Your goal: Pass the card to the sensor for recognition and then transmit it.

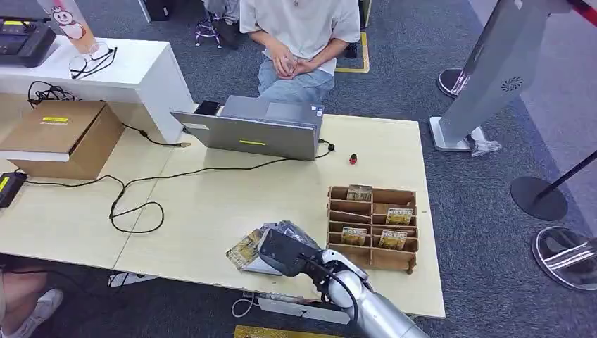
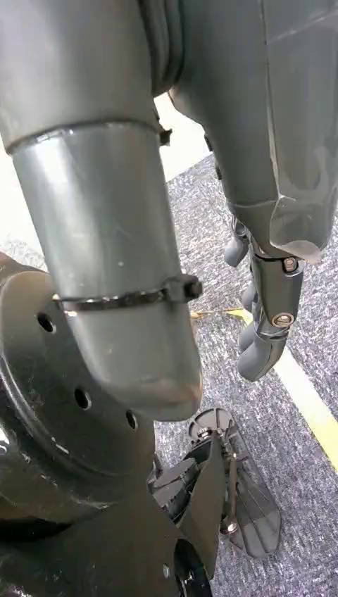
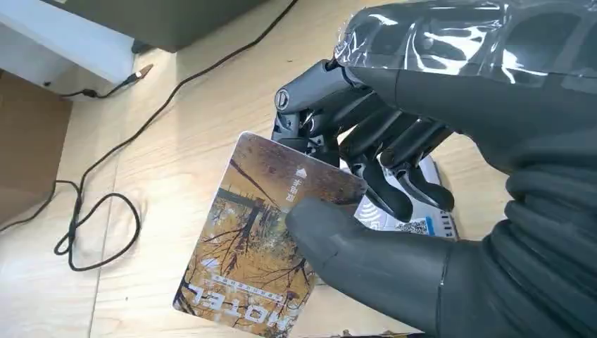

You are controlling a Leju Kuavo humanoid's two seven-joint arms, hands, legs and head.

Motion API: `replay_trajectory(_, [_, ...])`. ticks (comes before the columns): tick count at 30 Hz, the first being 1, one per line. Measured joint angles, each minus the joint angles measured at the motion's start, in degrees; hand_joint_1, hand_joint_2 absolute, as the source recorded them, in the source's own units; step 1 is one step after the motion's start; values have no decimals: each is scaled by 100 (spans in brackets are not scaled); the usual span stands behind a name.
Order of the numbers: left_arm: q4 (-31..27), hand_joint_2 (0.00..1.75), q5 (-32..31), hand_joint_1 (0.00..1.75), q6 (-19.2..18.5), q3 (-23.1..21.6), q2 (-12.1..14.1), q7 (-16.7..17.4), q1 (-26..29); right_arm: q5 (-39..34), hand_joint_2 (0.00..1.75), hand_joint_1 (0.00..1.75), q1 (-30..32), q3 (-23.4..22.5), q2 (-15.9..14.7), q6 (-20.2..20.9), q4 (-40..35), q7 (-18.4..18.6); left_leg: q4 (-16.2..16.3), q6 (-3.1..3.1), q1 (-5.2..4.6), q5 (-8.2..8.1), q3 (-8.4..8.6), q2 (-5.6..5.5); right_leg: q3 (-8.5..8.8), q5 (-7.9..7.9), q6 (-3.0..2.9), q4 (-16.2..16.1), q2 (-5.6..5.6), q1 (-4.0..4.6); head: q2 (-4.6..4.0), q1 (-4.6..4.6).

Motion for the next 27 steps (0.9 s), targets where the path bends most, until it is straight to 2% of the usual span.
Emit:
replay_trajectory(10, [0,0,33,0,0,-4,0,11,-1,197,175,175,0,2,13,-70,2,61,0,0,0,0,0,0,0,0,0,0,0,0,0,0])
replay_trajectory(27, [0,0,59,0,0,-9,0,22,-1,794,175,175,-4,111,48,-413,2,264,0,0,0,0,0,0,0,0,0,0,0,0,0,0])
